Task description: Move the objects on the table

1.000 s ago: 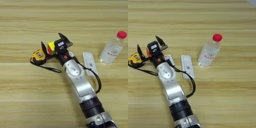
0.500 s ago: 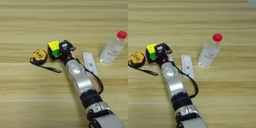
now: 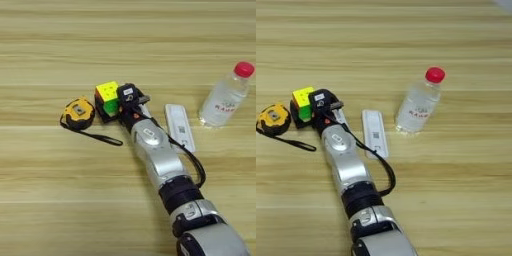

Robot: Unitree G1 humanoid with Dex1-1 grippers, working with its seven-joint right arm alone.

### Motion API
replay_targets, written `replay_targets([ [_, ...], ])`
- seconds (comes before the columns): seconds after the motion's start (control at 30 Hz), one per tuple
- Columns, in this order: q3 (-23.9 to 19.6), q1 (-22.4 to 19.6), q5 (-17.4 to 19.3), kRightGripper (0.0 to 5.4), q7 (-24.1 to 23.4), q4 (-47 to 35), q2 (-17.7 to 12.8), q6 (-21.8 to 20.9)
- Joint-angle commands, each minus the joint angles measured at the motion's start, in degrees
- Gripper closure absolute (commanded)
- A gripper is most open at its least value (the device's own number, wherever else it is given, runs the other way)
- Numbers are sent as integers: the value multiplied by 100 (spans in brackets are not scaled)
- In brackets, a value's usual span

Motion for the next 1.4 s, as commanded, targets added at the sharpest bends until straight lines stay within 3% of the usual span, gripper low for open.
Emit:
replay_targets([
  [0.03, -95, -517, 177, 51, 93, -145, 38, -46],
  [0.5, -99, -512, 271, 205, 148, -182, 61, -30],
  [0.77, -18, -277, 266, 207, 153, -1022, 40, 226],
  [0.9, 143, 227, 269, 207, 194, -2098, 29, 608],
  [1.03, 547, 1156, 272, 207, 293, -3448, 74, 1068],
  [1.23, 1288, 2366, 226, 207, 403, -4719, 31, 1514],
  [1.4, 1901, 3254, 108, 207, 461, -5684, -249, 1623],
])
